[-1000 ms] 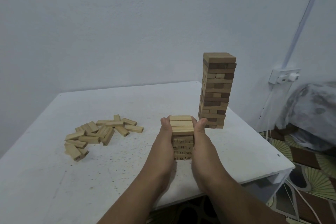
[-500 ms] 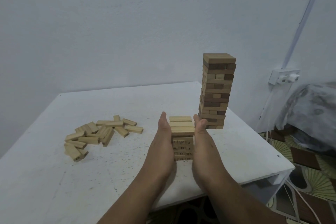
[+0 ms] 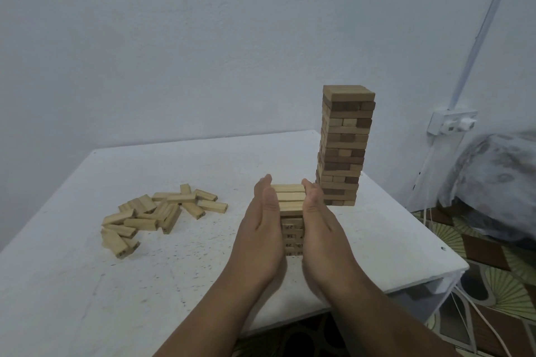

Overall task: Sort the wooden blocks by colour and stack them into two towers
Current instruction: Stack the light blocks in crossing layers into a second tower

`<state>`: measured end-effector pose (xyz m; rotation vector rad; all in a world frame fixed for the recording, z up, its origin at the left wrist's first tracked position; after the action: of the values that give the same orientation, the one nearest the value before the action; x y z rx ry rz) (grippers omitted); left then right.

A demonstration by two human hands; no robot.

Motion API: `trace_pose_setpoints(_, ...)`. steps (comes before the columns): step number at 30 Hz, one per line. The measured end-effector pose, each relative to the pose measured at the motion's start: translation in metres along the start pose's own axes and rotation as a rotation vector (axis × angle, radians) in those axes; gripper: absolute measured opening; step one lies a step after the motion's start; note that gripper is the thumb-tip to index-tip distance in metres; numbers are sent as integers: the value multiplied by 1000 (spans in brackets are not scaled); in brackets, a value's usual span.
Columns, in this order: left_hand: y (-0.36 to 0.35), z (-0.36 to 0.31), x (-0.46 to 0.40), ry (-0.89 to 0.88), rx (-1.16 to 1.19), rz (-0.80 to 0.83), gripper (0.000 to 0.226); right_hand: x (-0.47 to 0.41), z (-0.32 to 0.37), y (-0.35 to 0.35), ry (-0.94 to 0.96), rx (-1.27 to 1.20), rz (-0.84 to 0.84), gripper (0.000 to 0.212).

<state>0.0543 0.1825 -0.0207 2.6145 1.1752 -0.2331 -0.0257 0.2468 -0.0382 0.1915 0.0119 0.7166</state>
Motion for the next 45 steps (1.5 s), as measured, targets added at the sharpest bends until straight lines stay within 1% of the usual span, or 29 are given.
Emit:
trace_pose_setpoints(5,4,2,0,4,43,28,51,1,0,0,14,-31,-12,74)
trace_pose_setpoints(8,5,6,1,-24,42,45,58,3,3,2,31,-23,-30,74)
trace_pose_setpoints(11,5,6,2,-47,-2,25,69,5,6,4,55,-6,-45,74)
trace_pose_setpoints(15,4,4,0,-70,-52,8,70,6,7,4,67,30,-38,75)
trace_pose_setpoints(19,4,6,-1,-51,-30,14,67,7,8,4,57,36,-33,76)
trace_pose_setpoints(27,5,6,-6,-47,-3,11,71,2,8,4,75,44,-60,75)
trace_pose_setpoints(32,5,9,-8,-31,26,8,75,-2,7,3,78,77,-47,76)
trace_pose_setpoints(35,5,10,-8,-6,56,17,79,-5,4,3,64,47,-29,78)
trace_pose_setpoints(38,4,9,-6,-1,52,21,74,-3,0,3,33,-10,-3,78)
trace_pose_setpoints(41,5,14,-5,13,41,26,65,-1,-5,2,13,-16,-5,79)
trace_pose_setpoints(44,4,22,-5,13,42,24,68,-1,-9,-1,18,-10,-10,88)
trace_pose_setpoints(45,3,23,-5,11,38,22,65,-2,-9,-1,19,-10,-17,91)
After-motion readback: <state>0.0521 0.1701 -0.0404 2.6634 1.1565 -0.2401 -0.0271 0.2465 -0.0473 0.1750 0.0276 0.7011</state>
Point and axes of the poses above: each hand's wrist, its own x-axis away from the middle knuckle, its own y-axis out of the back of the hand, z = x × y, the point moved 3 cm from there along -x, towards the middle knuckle, and after that the axes turned 8 degrees about -y, right-handed, at the moved point
